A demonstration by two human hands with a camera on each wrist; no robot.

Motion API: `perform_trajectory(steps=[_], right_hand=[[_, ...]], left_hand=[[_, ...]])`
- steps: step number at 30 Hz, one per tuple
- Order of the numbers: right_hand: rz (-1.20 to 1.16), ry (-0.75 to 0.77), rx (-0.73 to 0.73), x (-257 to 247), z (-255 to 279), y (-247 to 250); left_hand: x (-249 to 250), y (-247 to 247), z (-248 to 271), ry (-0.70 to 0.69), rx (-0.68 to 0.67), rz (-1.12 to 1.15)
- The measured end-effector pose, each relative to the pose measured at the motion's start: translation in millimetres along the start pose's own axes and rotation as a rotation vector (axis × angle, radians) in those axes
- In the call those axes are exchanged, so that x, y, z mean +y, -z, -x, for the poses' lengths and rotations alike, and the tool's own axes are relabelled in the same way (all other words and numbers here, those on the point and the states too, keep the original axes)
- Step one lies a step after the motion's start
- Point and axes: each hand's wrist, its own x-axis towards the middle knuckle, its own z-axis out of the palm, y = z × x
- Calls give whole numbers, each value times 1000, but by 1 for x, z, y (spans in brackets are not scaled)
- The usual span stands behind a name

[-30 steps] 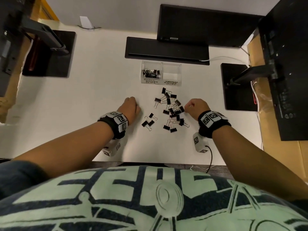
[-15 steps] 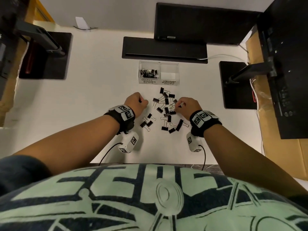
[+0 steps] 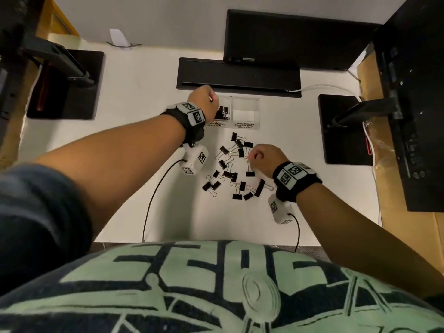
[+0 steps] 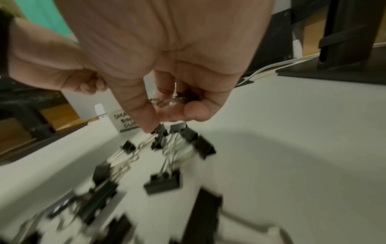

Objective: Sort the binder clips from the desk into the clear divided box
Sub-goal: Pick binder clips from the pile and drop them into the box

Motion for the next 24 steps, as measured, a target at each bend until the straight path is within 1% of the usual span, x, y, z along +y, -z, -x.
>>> perform_trajectory(steps=[4,6,11,14,17,19,21,24], right_hand=[[-50,-36,58,-4,-8,28],[-136,-50,67,-9,-14,41],[-408,-65,58,-34,-32,59],[-509,-48,61,-56,-50,59],[-446,14,53,-82,-71,52],[-397,43,68,-95,-81,46],[-324,71,84,-107,-89,36],[-147,115,98,-119,-98,23]], left_hand=[[3,3,-20,33,-70,-48],[4,2,-25,35,-82,-63],[0,-2,-25,0,-118,-113],[-8,-1,-17,-60,-85,-108],[-18,1,-1,-107,1,-87],[-25,-2,14,-104,12,-57],[-36,-6,33,-61,-26,-29],[-54,-18,65,-30,-167,-48]])
